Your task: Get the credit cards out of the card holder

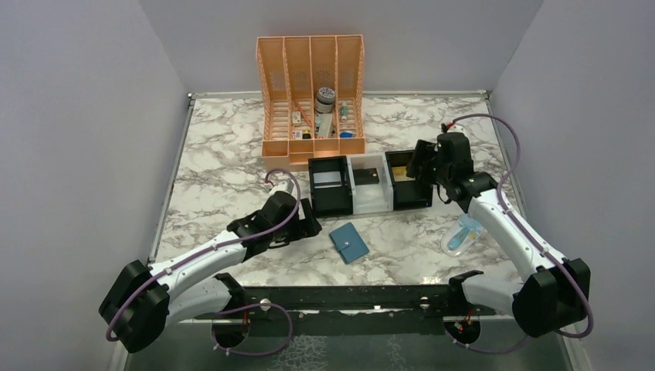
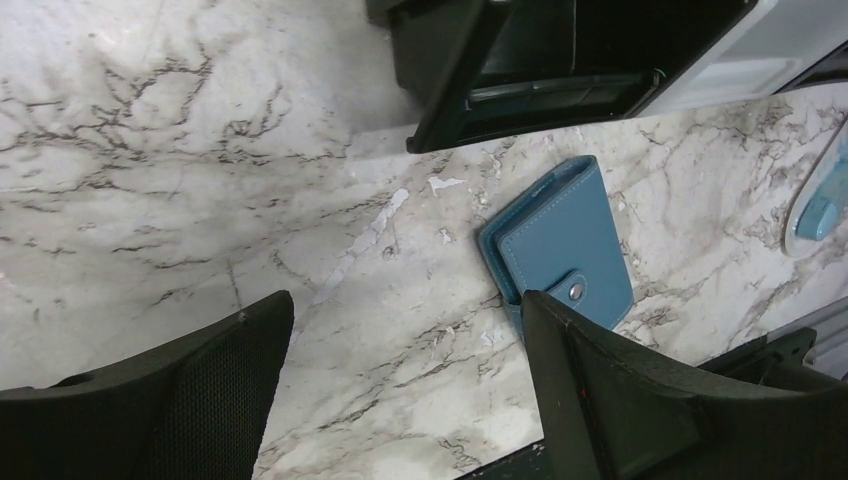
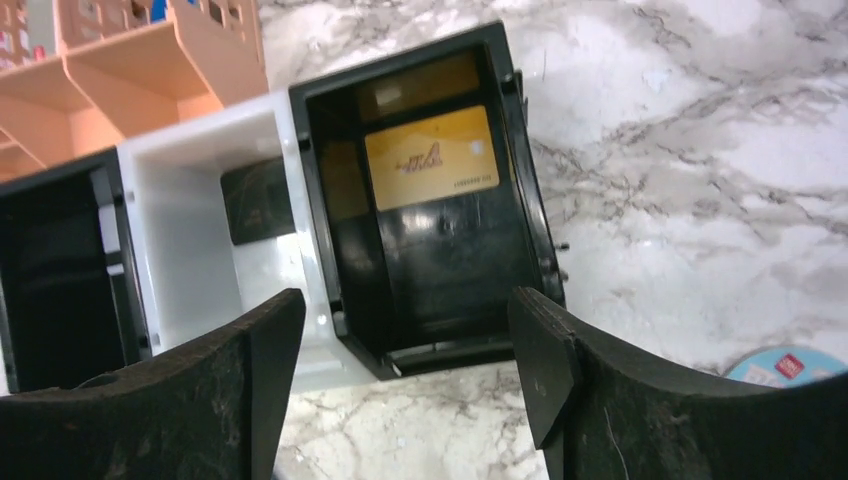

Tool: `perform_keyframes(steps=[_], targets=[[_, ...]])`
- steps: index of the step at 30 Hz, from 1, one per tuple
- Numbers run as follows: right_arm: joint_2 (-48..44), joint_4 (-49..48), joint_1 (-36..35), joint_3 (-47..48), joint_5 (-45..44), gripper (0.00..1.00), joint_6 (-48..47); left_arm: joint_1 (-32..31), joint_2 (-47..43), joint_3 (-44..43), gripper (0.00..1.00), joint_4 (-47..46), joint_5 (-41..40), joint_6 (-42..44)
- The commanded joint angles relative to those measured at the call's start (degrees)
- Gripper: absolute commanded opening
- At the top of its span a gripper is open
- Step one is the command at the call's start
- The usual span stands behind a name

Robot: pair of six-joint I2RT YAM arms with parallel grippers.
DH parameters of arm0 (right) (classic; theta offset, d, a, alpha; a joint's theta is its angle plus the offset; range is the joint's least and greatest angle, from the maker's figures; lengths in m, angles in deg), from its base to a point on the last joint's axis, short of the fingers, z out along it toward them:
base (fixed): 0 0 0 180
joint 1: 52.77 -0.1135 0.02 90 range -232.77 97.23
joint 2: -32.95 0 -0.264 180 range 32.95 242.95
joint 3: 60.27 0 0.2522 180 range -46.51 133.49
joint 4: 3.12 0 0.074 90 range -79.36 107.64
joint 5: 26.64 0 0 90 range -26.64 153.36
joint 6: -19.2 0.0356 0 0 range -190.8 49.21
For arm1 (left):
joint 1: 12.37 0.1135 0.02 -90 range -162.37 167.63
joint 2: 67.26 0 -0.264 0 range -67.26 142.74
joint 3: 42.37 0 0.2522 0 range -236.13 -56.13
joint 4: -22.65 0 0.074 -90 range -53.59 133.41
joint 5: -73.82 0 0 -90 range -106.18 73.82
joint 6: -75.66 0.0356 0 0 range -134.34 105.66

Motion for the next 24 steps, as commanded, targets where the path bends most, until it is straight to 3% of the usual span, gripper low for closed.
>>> perform_keyframes(steps=[1,9,24], targets=[[5.9,-3.0,7.1,1.6,7.2,0.76,-2.2,-0.1,2.1,-2.0,0.87,-5.0,5.5,2.6],[15.3,-8.6,11.3,3.1,15.5,0.77,-2.3,-0.2,6.2,-4.5,0.86,-5.6,8.5,5.0],[18.0,-12.9,11.3,0.9,29.8,0.77,-0.7,-0.1,6.4,-4.9,0.86,-3.1,4.7,4.9]])
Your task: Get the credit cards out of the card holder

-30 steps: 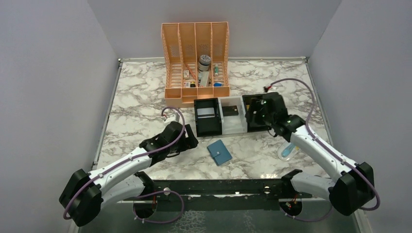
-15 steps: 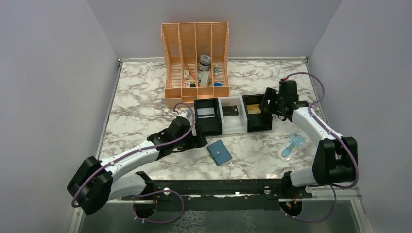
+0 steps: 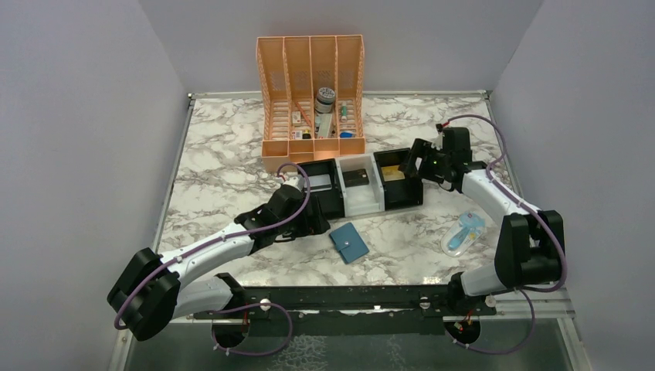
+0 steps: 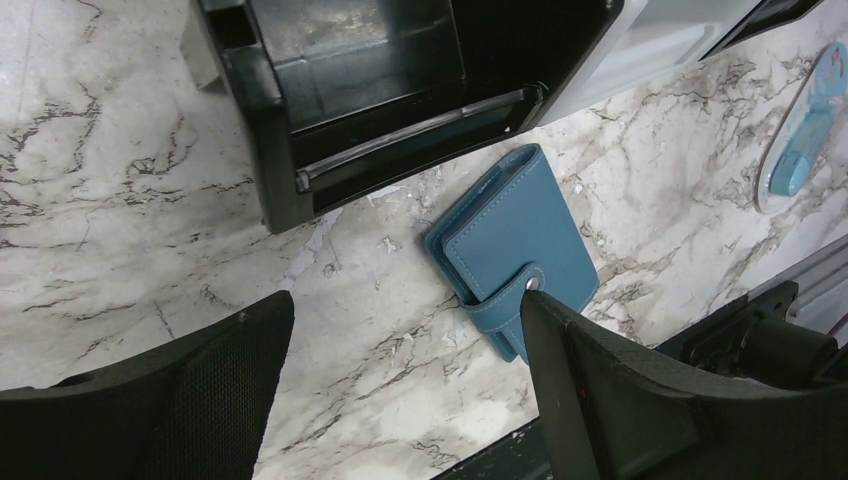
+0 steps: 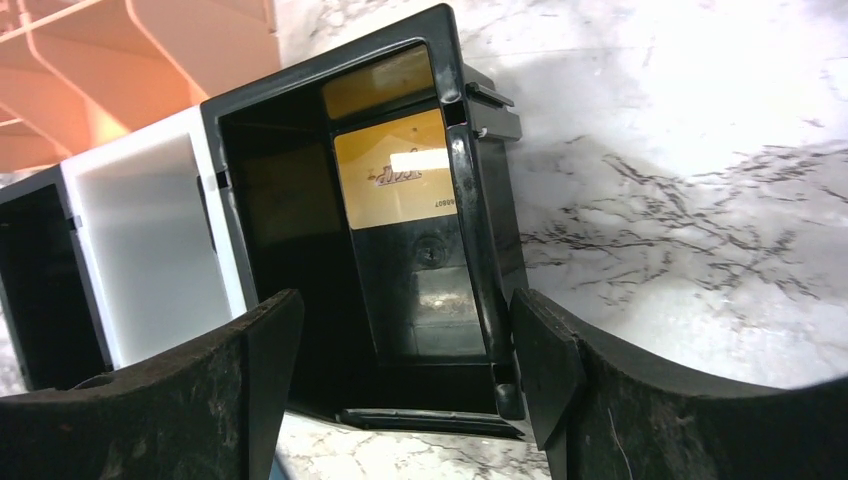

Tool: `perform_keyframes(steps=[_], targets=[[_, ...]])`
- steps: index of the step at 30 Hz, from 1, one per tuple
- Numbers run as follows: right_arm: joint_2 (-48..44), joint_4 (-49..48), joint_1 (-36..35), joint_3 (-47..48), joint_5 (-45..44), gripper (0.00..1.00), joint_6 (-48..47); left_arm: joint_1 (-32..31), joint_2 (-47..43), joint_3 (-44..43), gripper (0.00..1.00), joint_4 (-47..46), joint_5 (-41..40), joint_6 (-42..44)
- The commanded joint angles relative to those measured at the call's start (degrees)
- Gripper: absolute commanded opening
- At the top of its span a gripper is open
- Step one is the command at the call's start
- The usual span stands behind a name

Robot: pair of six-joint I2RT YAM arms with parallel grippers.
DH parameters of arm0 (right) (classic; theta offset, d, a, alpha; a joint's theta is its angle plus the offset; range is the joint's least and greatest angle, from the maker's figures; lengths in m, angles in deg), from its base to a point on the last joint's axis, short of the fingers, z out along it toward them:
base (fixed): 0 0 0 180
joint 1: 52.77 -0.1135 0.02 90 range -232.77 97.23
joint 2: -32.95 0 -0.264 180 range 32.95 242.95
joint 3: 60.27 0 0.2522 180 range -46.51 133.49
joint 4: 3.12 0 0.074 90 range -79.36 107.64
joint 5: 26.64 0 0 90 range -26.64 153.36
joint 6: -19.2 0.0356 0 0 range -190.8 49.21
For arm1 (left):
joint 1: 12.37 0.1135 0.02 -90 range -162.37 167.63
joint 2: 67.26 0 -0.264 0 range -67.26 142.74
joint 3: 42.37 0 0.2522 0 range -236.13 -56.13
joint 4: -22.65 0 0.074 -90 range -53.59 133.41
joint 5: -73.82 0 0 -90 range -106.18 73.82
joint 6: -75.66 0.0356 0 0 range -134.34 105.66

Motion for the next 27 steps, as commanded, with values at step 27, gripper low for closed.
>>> perform_keyframes(steps=[27], targets=[[-23.9,-3.7,0.0,-11.4,18.0,0.72,-1.3,-0.4,-0.9,1.3,0.78,-10.3,7.2,-0.6]])
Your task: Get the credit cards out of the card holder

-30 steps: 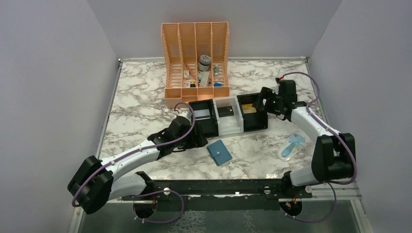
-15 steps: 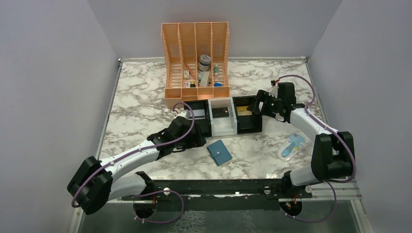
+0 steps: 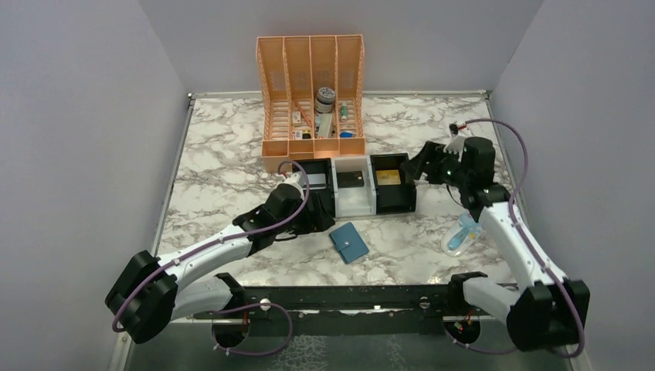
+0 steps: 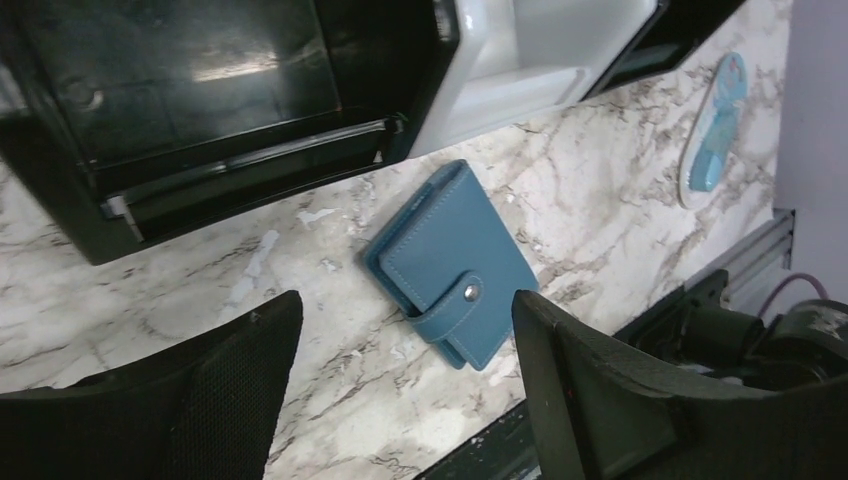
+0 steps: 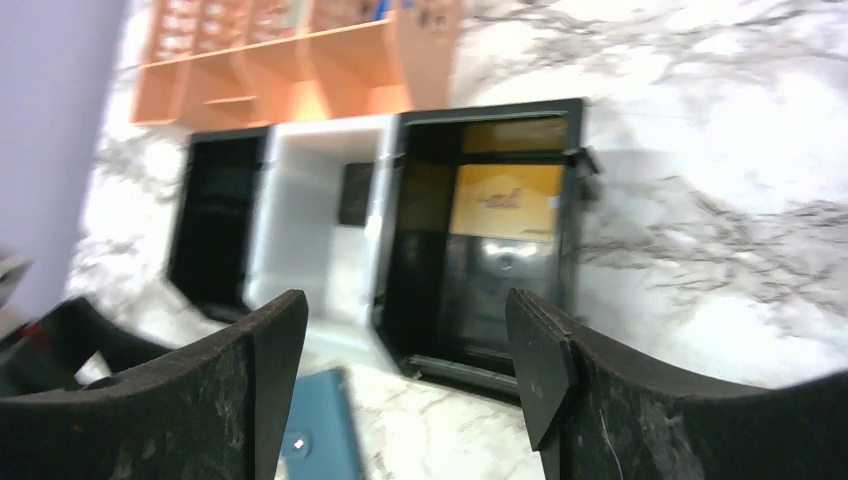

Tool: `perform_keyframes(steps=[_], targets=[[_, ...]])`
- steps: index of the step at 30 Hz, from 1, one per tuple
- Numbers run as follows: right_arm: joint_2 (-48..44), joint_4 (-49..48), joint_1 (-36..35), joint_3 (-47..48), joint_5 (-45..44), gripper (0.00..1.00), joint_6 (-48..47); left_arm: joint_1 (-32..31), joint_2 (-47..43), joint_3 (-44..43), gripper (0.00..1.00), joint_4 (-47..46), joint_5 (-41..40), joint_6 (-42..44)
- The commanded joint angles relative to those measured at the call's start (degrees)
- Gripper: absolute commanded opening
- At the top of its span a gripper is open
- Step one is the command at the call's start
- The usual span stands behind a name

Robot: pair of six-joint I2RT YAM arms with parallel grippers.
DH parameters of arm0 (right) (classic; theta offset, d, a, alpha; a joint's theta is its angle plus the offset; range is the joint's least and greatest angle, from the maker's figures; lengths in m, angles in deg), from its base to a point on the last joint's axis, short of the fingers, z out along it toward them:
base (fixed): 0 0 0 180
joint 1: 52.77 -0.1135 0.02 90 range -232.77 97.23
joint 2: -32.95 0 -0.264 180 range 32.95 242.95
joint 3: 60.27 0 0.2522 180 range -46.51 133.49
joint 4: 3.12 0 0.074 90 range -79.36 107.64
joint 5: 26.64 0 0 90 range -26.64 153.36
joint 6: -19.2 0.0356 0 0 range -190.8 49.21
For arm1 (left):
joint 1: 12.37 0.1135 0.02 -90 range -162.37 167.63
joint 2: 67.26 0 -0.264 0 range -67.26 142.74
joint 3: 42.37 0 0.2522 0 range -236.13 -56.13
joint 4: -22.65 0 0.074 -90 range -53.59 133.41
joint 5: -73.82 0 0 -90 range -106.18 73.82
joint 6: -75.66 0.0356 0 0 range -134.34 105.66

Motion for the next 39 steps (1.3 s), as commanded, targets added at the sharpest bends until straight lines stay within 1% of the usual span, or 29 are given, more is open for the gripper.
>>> perform_keyframes(steps=[1,2,4,6,8,11,12,14,16,18,20,24,27,30,33,36,39], targets=[[-8.8,-4.0,0.0,-9.1,15.0,0.69,0.4,-0.5,0.9,0.7,0.76,-5.5,5.1,0.6],[-10.4,-5.4,0.0,-11.5,18.6,0.65,1.4,-0.6,1.0,1.1,0.74,-5.4,4.9,0.7],[-13.6,-9.8,-0.1,-17.5,24.2,0.61,3.9,-1.2,0.9,1.8,0.71,-4.8,3.5,0.8],[-15.7,-11.4,0.0,-21.4,26.9,0.56,4.6,-2.9,0.6,2.1,0.70,-3.6,0.3,0.3],[-16.9,-10.6,-0.1,-22.6,28.3,0.53,3.4,-5.5,0.6,2.2,0.67,-2.9,-4.2,-0.9],[-15.6,-12.0,-0.4,-24.1,29.7,0.49,3.6,-9.4,3.7,0.5,0.63,-2.4,-7.1,-1.6],[-14.3,-12.8,-0.8,-24.5,30.3,0.46,4.1,-11.2,5.0,-0.8,0.62,-2.0,-8.8,-1.5],[-11.9,-14.9,-3.5,-24.7,30.8,0.44,5.4,-14.8,6.9,-1.9,0.61,-1.3,-13.4,-2.1],[-10.3,-16.4,-9.5,-24.9,26.4,0.44,6.0,-17.0,8.1,-2.0,0.61,-1.1,-17.0,-3.6],[-7.7,-16.3,-17.1,-24.1,18.6,0.43,6.1,-18.5,9.3,-2.4,0.60,-1.5,-18.5,-4.9],[-5.7,-15.7,-21.7,-23.4,12.2,0.43,7.0,-19.7,10.5,-3.7,0.59,-1.0,-19.7,-4.1],[-5.0,-19.0,-23.0,-25.4,10.7,0.42,8.1,-21.1,12.9,-5.6,0.58,-0.3,-21.2,-3.3],[-2.6,-19.7,-23.6,-25.9,12.5,0.42,6.3,-22.2,15.2,-7.0,0.56,-0.6,-21.6,-2.8],[-0.5,-22.4,-23.7,-27.4,12.4,0.42,6.1,-23.2,17.4,-8.4,0.52,-0.7,-21.8,-2.2],[2.3,-27.5,-23.9,-29.0,15.9,0.42,6.7,-23.8,18.4,-8.1,0.48,-0.5,-22.3,-2.9],[5.6,-29.5,-24.6,-29.1,15.6,0.42,6.4,-23.9,18.3,-7.2,0.46,-0.4,-22.8,-3.1],[8.3,-30.5,-25.2,-29.2,14.9,0.43,5.9,-23.9,17.8,-6.3,0.46,-0.4,-23.5,-3.1]])
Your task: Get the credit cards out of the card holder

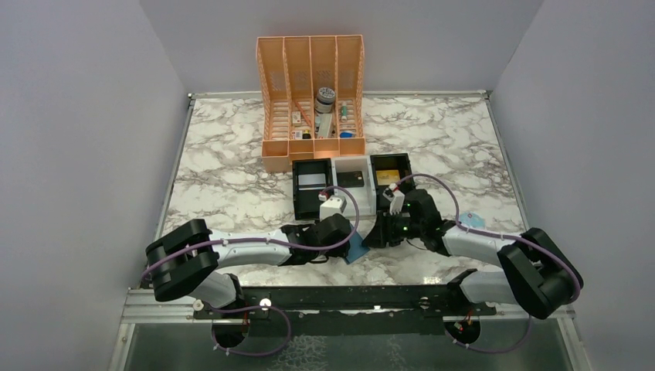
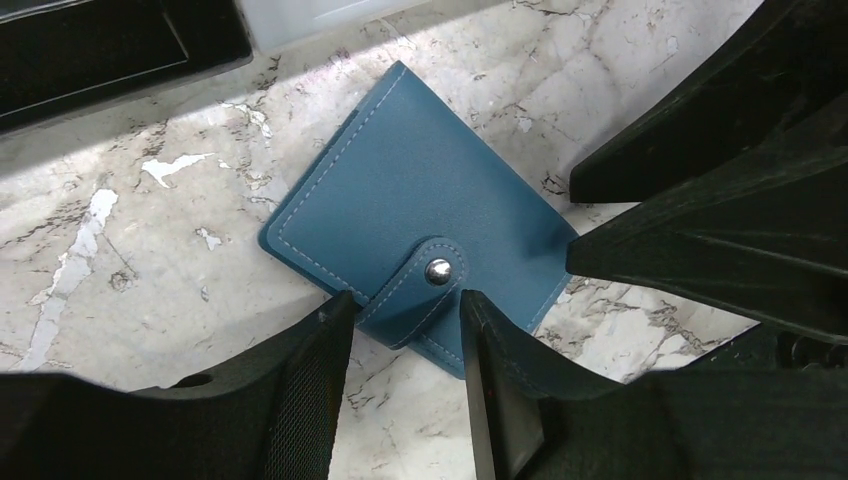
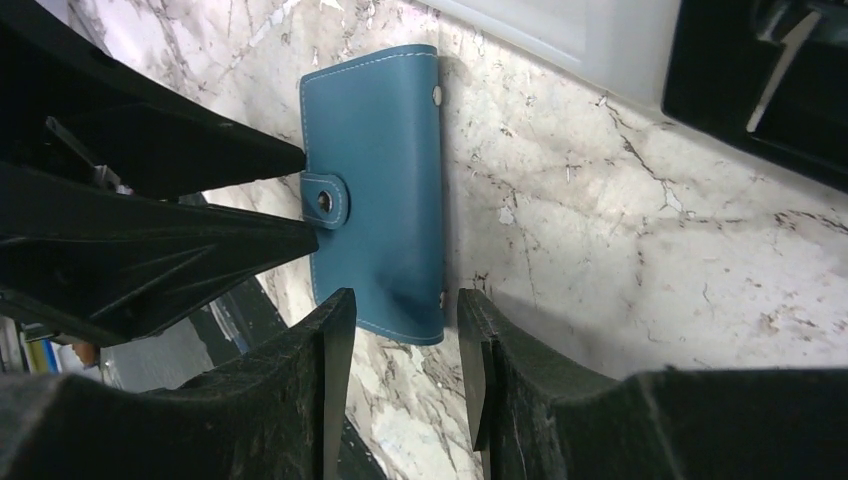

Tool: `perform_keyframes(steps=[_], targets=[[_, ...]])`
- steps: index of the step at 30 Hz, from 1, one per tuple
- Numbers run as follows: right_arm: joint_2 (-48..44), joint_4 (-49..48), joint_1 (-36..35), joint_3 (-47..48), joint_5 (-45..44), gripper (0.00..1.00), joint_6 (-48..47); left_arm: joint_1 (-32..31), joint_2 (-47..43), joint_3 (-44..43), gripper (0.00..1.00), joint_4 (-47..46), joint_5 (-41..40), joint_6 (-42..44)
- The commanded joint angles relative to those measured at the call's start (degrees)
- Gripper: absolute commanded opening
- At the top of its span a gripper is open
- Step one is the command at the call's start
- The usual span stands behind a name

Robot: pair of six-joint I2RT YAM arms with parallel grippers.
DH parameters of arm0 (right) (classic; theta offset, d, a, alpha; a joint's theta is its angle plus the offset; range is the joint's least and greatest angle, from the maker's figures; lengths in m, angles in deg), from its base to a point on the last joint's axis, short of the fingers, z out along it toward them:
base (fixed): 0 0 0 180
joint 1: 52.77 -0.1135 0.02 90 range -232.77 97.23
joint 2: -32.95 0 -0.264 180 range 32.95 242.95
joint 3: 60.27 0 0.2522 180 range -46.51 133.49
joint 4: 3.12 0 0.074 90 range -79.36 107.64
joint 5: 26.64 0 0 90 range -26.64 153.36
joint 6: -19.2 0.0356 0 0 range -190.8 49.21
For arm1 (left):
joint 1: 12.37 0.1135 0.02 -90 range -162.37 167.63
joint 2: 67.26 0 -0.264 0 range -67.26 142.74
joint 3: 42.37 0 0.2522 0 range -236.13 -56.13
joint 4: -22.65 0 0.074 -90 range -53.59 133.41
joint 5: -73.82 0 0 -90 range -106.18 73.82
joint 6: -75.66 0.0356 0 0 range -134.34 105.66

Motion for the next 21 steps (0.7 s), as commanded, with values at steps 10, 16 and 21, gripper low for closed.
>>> perform_keyframes(steps=[10,16,21], targets=[[7.7,-8.4,-3.0,0.5,-0.5,0.37,-0.5,-0.7,-0.1,1.7,0.42,-0.1,-2.2,0.9],[4.6,-9.7,-3.0,-0.3,0.2,0.14,1.2,-0.8,-1.1,2.2,0.43,-0.4,-2.2,0.4],[1.1,-7.2,-3.0,-0.3,0.4,0.09,0.1,-1.4,-2.6,0.6,0.55,0.5,-2.8,2.1]])
